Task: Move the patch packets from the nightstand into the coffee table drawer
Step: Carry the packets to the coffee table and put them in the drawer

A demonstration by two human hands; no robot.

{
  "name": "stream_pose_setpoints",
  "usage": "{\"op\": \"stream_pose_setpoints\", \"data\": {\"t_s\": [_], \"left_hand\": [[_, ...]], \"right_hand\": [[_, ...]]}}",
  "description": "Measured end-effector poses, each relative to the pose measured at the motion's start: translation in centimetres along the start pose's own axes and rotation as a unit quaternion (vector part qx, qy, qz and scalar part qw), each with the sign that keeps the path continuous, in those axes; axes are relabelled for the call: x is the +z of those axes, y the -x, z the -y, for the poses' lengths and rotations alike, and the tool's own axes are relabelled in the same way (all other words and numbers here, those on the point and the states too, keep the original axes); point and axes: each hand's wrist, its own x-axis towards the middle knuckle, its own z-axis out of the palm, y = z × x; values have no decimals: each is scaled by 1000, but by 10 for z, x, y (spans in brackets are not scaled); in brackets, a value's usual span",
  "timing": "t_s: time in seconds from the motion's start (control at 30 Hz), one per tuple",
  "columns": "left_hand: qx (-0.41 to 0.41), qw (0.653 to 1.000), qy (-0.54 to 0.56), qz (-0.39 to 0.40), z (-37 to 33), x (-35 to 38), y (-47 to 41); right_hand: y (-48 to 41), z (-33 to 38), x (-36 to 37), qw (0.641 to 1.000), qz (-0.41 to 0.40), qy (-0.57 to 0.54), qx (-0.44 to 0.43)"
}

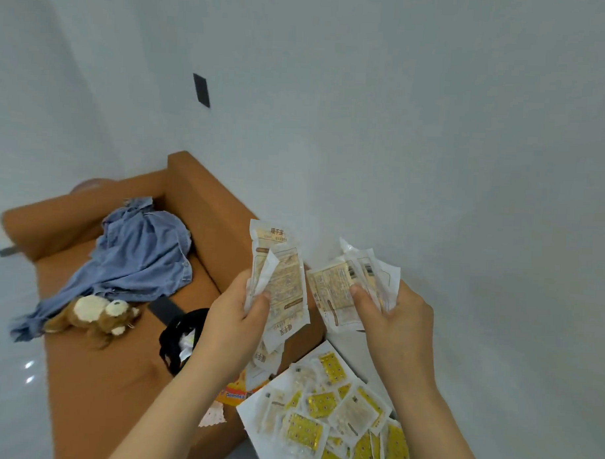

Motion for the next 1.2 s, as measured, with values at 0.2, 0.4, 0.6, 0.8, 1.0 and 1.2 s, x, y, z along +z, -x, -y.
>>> {"op": "stream_pose_setpoints", "data": {"t_s": [0.2, 0.4, 0.6, 0.8, 1.0, 1.2], "left_hand": [[-26, 995, 13, -94, 16, -78, 25], [-71, 976, 21, -203, 55, -175, 75], [-109, 948, 37, -298, 87, -273, 140], [-139, 919, 21, -368, 117, -356, 204], [-172, 888, 36, -425, 147, -411, 242], [-211, 851, 24, -480, 174, -468, 257]], "right_hand": [[11, 43, 73, 995, 89, -21, -41], [57, 98, 163, 973, 196, -56, -104], [127, 152, 256, 944, 284, -87, -143], [200, 195, 337, 913, 352, -127, -165], [245, 225, 405, 877, 418, -113, -207], [270, 253, 479, 840, 484, -140, -203]]}}
